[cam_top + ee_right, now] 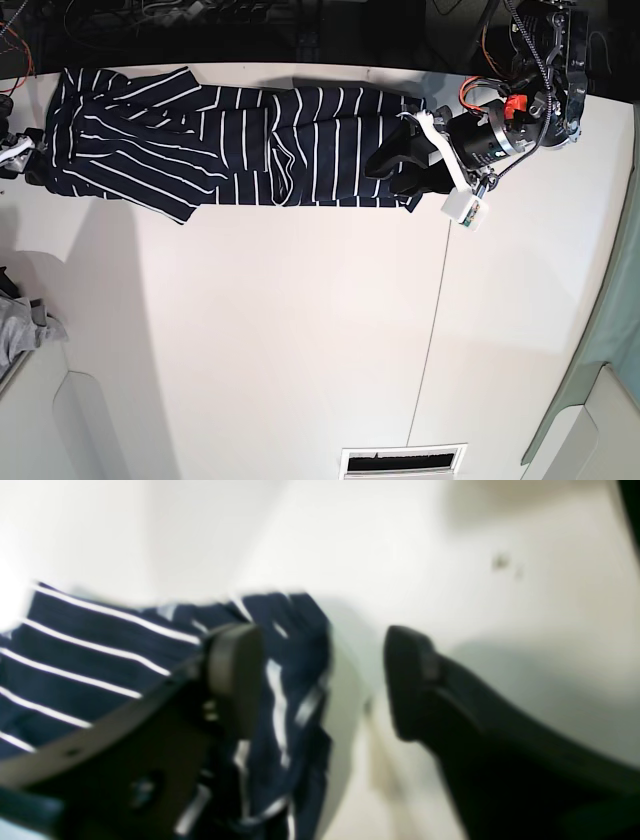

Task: Layout the t-shirt on the table in an organized manner, then fold the t-shirt properly
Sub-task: 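Carry the strip end with the left gripper toward the right gripper, then fold the strip end over with the right gripper toward the left gripper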

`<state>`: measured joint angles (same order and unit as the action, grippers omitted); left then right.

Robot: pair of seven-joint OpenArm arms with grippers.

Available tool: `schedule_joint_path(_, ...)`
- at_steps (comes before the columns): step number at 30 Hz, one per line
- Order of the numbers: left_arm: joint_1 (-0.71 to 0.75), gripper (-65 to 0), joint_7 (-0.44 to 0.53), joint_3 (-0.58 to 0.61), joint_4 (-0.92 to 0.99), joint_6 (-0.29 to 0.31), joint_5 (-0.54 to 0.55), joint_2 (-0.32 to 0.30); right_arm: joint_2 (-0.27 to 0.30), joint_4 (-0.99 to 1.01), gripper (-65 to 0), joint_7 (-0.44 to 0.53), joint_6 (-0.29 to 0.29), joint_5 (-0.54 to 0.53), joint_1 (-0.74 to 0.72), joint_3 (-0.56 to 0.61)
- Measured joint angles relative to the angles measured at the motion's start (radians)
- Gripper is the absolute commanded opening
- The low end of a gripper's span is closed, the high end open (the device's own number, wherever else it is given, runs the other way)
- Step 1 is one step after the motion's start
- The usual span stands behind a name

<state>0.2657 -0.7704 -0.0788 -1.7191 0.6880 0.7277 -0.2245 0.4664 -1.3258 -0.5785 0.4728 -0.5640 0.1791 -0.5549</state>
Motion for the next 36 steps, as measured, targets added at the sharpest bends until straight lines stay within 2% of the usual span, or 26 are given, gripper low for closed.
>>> schedule_joint_path(1, 0.000, -30.4, 0.000, 0.000, 0.000, 0.000, -0.001, -0.002, 0.002, 0.027, -22.8, -0.011, 0.004, -0.006, 0.000, 0.000)
schedule_joint_path(4, 0.000, -30.4, 0.000, 0.000, 0.000, 0.000, 0.000, -0.006, -0.001, 0.084, -22.8, -0.074, 0.077, -0.093, 0.008, 0.001)
schedule_joint_path(10, 0.000, -30.4, 0.000, 0.000, 0.000, 0.000, 0.000, -0.005, -0.046, 0.108, -22.8, -0.126, 0.089, -0.192, 0.004, 0.002)
schedule_joint_path(16, 0.000, -30.4, 0.000, 0.000, 0.000, 0.000, 0.000, -0.005, -0.087, 0.107, -22.9, -0.113, 0.104, -0.217, 0.000, 0.072)
schedule_joint_path(21, 0.000, -30.4, 0.000, -0.023, 0.000, 0.000, 0.034, -0.005, -0.093, 0.104, -23.1, -0.091, 0.108, -0.218, -0.005, 0.132)
schedule_joint_path(22, 0.000, -30.4, 0.000, -0.043, 0.000, 0.000, 0.043, -0.005, -0.095, 0.104, -24.9, -0.077, 0.108, -0.217, -0.005, 0.133)
schedule_joint_path(23, 0.000, -30.4, 0.000, -0.069, 0.000, 0.001, 0.047, -0.005, -0.096, 0.104, -29.4, -0.062, 0.108, -0.217, -0.005, 0.133)
schedule_joint_path(28, 0.000, -30.4, -0.016, -0.192, 0.000, 0.000, 0.047, -0.016, -0.098, 0.107, -65.0, -0.007, 0.096, -0.150, -0.004, 0.126)
schedule_joint_path(31, 0.020, -30.4, -0.016, -0.198, 0.000, 0.000, 0.046, -0.047, -0.101, 0.106, -65.0, -0.010, 0.097, -0.146, -0.004, 0.113)
schedule_joint_path(36, 0.079, -30.4, 0.002, -0.178, 0.029, 0.001, 0.048, -0.050, -0.104, 0.061, -65.0, -0.021, 0.096, -0.145, 0.001, 0.052)
